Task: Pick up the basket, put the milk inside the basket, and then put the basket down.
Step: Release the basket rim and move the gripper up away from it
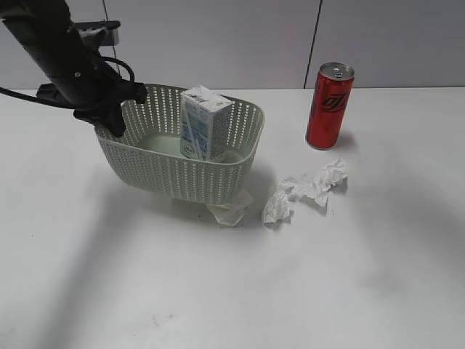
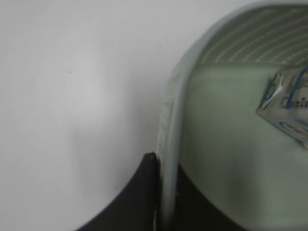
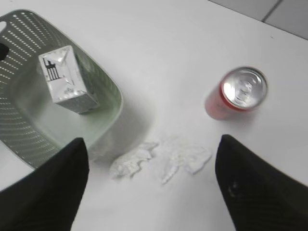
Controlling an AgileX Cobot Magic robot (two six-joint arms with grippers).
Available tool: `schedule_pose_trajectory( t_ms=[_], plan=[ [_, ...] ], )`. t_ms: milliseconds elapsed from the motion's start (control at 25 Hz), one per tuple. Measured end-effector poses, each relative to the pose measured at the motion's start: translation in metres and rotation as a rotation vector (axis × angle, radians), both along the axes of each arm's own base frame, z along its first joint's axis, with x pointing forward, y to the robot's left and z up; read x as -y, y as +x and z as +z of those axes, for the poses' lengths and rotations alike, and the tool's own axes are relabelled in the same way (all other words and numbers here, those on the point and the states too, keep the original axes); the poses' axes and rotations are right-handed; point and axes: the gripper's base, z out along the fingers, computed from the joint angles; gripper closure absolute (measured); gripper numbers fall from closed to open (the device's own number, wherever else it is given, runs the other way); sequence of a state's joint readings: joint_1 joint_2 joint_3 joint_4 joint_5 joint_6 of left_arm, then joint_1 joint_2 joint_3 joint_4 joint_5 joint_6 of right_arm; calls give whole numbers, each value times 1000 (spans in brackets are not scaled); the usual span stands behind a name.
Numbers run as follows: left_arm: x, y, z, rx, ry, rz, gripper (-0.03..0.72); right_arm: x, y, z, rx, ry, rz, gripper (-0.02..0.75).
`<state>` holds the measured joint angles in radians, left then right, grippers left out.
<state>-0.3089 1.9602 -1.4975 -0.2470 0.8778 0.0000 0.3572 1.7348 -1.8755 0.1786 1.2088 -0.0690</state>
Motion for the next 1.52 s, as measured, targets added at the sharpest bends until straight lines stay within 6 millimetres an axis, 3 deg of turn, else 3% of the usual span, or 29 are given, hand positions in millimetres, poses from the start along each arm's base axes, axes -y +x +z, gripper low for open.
schedule_pose_trajectory(
  t_ms=[280, 560, 760, 840, 960, 1080, 1200, 1360, 1520],
  plan=[
    [3, 12, -15, 50, -21, 29, 703, 47, -59, -15, -55, -126, -79, 139],
    [6, 16, -36, 9, -28, 44, 703, 70, -125, -34, -109, -145, -119, 145],
    [6, 17, -40, 9, -29, 48, 688, 81, -158, -36, -92, -124, -144, 145],
    [7, 17, -41, 6, -33, 51, 650, 84, -168, -35, -79, -113, -153, 145],
    [8, 19, -39, 21, -53, 64, 524, 87, -177, -31, -57, -98, -163, 145],
    [8, 19, -38, 18, -60, 72, 316, 88, -182, -28, -44, -80, -165, 146],
    [8, 18, -39, 11, -54, 67, 154, 87, -184, -26, -44, -61, -162, 146],
    [5, 14, -31, 1, -15, 36, 76, 87, -185, -26, -42, -57, -163, 146],
    [-1, 5, -3, 32, 14, 4, 67, 87, -185, -26, -42, -57, -163, 146]
  ],
)
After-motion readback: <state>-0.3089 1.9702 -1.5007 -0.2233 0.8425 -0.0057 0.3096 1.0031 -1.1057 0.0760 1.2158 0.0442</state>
